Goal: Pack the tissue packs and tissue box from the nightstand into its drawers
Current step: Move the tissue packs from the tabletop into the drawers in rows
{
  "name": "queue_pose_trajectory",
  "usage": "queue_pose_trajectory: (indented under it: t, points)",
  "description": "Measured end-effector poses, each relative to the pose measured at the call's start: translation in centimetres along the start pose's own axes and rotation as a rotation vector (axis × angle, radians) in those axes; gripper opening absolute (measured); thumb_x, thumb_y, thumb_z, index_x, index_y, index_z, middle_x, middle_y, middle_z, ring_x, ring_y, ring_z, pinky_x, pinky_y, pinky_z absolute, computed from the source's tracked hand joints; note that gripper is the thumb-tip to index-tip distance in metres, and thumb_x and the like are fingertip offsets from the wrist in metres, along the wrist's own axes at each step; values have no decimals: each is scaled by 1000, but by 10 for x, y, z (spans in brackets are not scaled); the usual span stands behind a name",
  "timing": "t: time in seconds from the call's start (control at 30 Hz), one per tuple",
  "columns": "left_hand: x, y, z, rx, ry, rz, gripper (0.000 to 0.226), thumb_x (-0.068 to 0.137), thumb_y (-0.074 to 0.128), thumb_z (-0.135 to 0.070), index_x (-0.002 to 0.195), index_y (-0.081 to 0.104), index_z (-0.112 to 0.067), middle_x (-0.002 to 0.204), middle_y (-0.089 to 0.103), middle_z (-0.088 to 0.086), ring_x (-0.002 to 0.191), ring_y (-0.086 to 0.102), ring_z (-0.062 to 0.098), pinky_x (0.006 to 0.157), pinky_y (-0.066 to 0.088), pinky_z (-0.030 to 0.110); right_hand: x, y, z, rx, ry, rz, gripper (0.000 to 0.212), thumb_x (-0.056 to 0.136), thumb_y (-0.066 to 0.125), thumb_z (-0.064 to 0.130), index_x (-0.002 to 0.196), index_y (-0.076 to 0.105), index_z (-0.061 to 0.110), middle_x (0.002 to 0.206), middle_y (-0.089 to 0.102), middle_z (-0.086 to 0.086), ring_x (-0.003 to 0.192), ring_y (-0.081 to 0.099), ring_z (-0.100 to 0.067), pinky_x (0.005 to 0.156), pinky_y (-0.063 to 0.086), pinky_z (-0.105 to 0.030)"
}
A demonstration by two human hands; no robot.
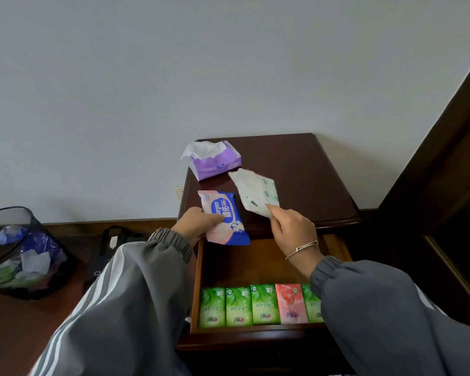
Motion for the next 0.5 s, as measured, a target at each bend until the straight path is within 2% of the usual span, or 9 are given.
queue_pose_trajectory:
  t: [0.07,0.13,0.23,0.3,0.4,0.43,0.5]
  points:
    - [-3,7,5,-88,-20,29,20,89,64,-20,102,59,-5,88,68,6,64,62,12,42,46,17,2,1,14,31,-85,96,27,91,49,13,114,63,14,84,66,-18,77,62,-38,58,48,-42]
    - [-7,12,8,-217,-20,35,20,93,56,-27,97,61,-8,86,70,8,66,64,16,48,48,21,1,11,25,32,-149,287,25,95,41,17,113,58,14,96,65,-17,89,61,-37,65,47,-42]
    - [-10,8,10,-465,-74,107,50,96,35,-57,102,62,-15,93,73,12,85,70,26,57,55,31,0,20,35,71,-174,426,35,97,39,25,131,47,17,126,58,-9,113,53,-31,82,46,-39]
    - [-10,2,12,-483,-73,190,59,91,34,-67,105,63,-18,97,74,12,90,71,28,61,58,35,0,23,36,80,-210,455,44,96,43,31,138,40,17,139,50,-5,124,46,-26,96,42,-37]
    - [-10,-1,14,-392,-28,280,45,89,54,-55,115,62,-19,106,73,10,95,71,27,77,59,41,-1,22,34,49,-226,591,52,97,41,40,143,34,16,150,36,-2,138,31,-19,112,27,-33]
    - [-10,0,14,-371,-27,262,43,89,59,-47,118,61,-15,105,73,10,94,71,27,76,60,40,-2,20,35,62,-236,625,48,97,41,38,138,41,13,146,41,-5,135,34,-19,112,27,-34]
    - [-9,3,14,-351,-38,157,37,90,64,-27,119,59,-5,95,72,10,83,71,23,57,59,30,-2,15,38,225,-260,618,29,97,47,27,113,59,6,118,58,-11,114,49,-21,101,38,-38]
Point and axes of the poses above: each hand's wrist, its own x-axis towards the middle knuckle, its own y-axis out of the palm, z = x × y, the point moved 1 cm from there along x, towards the middle knuckle
